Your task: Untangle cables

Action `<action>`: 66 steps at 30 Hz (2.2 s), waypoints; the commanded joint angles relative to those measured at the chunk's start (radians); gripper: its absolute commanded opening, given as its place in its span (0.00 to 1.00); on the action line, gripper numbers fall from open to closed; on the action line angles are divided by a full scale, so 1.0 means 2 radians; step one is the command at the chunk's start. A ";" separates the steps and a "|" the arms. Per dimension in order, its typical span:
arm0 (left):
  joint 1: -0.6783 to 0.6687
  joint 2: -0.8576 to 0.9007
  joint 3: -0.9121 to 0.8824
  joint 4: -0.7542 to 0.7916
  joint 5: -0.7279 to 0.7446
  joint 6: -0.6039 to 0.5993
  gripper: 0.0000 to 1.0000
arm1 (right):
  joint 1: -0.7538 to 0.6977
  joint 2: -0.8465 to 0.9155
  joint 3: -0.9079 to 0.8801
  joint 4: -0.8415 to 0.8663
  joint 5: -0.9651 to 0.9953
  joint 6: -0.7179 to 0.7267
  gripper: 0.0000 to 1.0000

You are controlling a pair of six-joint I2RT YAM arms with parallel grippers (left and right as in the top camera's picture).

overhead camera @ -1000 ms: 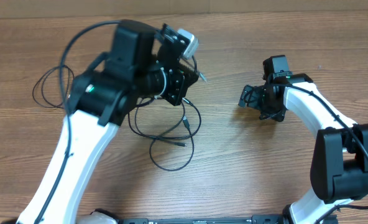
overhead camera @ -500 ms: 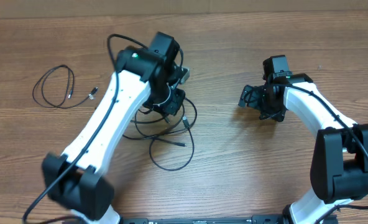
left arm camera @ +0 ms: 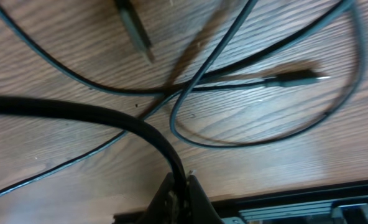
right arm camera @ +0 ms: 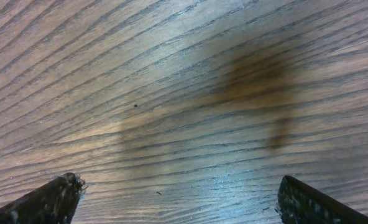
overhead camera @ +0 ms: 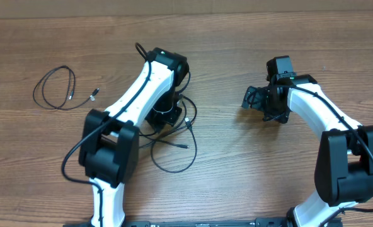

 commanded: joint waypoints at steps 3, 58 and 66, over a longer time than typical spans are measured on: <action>0.003 0.038 0.006 -0.016 -0.034 -0.011 0.04 | 0.000 0.001 0.004 0.002 -0.002 0.002 1.00; 0.047 0.053 -0.165 0.149 0.041 -0.032 0.39 | 0.000 0.001 0.004 0.002 -0.002 0.002 1.00; 0.047 0.054 -0.217 0.190 0.060 -0.031 0.34 | 0.000 0.001 0.004 0.002 -0.002 0.002 1.00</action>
